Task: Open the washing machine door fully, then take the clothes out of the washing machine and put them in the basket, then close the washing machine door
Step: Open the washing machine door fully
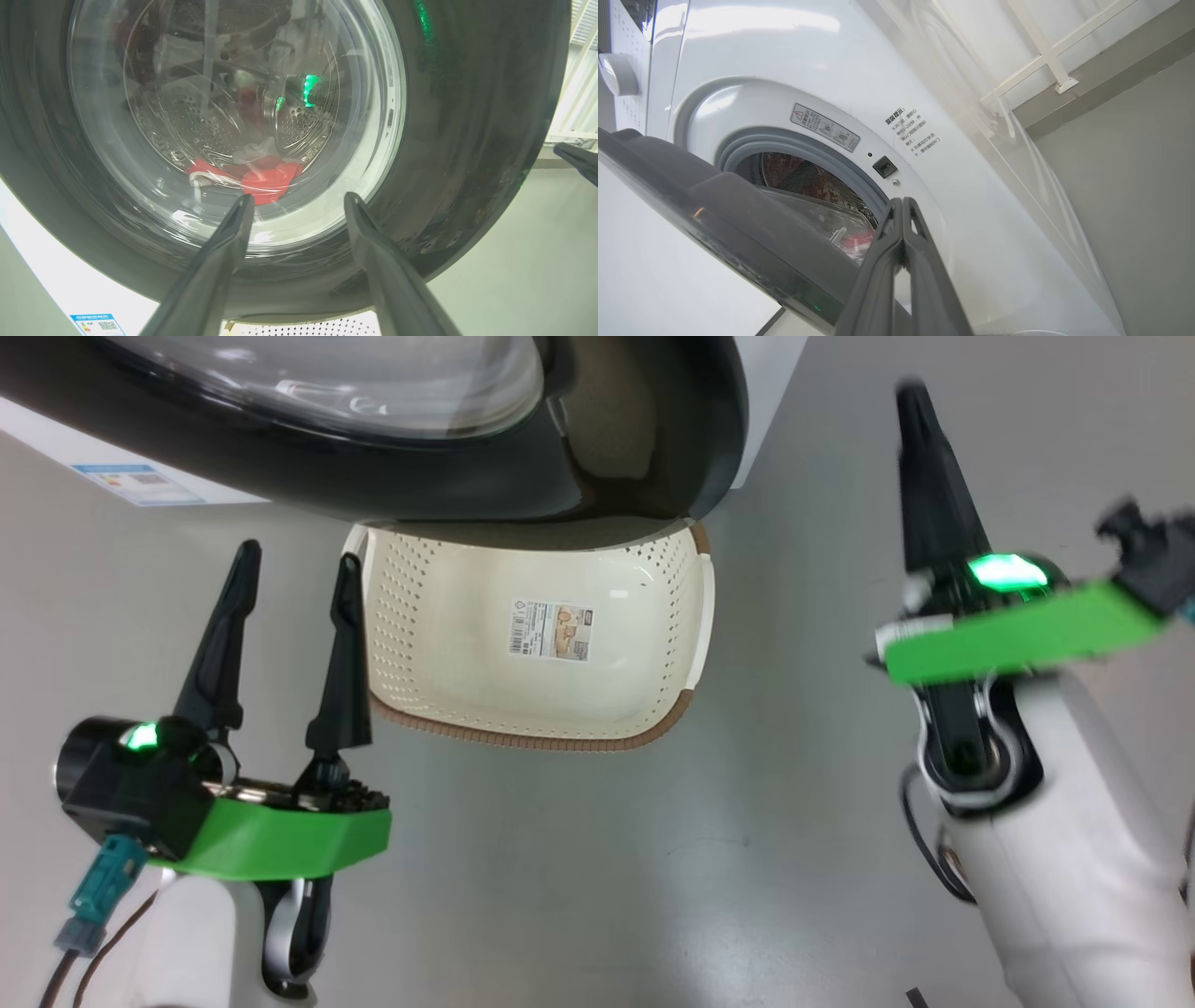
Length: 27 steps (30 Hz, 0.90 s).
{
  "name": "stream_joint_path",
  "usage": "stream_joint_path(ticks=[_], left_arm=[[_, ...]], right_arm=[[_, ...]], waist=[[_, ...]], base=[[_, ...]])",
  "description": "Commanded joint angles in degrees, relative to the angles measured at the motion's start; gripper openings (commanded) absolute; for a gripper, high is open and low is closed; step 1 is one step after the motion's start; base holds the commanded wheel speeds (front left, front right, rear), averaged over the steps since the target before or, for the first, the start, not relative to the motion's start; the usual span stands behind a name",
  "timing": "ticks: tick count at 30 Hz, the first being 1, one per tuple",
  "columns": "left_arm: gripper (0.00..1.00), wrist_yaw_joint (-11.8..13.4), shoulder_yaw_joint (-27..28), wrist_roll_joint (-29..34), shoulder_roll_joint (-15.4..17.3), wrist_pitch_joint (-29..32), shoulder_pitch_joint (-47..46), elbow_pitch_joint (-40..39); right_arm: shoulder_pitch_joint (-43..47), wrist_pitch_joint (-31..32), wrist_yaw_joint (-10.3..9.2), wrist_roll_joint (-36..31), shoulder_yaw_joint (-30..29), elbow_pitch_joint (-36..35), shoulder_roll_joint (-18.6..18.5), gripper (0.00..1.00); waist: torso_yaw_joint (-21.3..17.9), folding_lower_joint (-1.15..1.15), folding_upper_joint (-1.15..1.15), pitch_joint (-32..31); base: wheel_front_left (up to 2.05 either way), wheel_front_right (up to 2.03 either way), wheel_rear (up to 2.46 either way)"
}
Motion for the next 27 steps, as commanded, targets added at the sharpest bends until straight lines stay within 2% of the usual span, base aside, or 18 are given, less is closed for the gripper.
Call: stream_joint_path(ticks=[1,5,9,13,21,27], left_arm=[[1.00,-0.07,1.41,0.31,1.42,-0.27,-0.20,-1.19],[1.00,-0.09,1.30,0.27,1.42,-0.27,-0.19,-1.21],[1.00,-0.08,1.30,0.19,1.42,-0.27,-0.17,-1.23],[1.00,0.10,0.94,-0.04,1.42,-0.27,-0.12,-1.20],[1.00,0.30,0.71,-0.08,1.42,-0.27,0.33,-1.08],[1.00,0.42,0.25,-0.19,1.42,-0.27,0.30,-0.79]], right_arm=[[-2.25,-0.36,0.44,4.21,2.79,-0.50,0.66,0.00],[-8.66,0.00,0.44,21.23,9.18,1.61,0.66,0.00],[-14.91,7.18,0.44,32.72,11.11,2.73,-0.24,0.00],[-19.04,18.30,0.44,43.11,9.71,5.57,-1.80,0.00],[-26.62,39.63,0.44,54.38,8.53,16.91,-4.28,0.00],[-30.82,49.29,0.44,56.87,8.69,21.69,-4.92,0.00]], waist=[[0.32,0.00,0.00,0.14],[0.87,0.00,0.00,0.26],[1.37,0.00,0.00,0.54],[1.91,0.00,0.00,0.50],[2.39,0.00,0.00,0.08],[2.84,0.00,0.00,-0.21]], base=[[0.00,0.00,0.00],[0.00,0.00,0.00],[0.00,0.00,0.00],[0.00,0.00,0.00],[0.00,0.00,0.00],[0.00,0.00,0.00]])
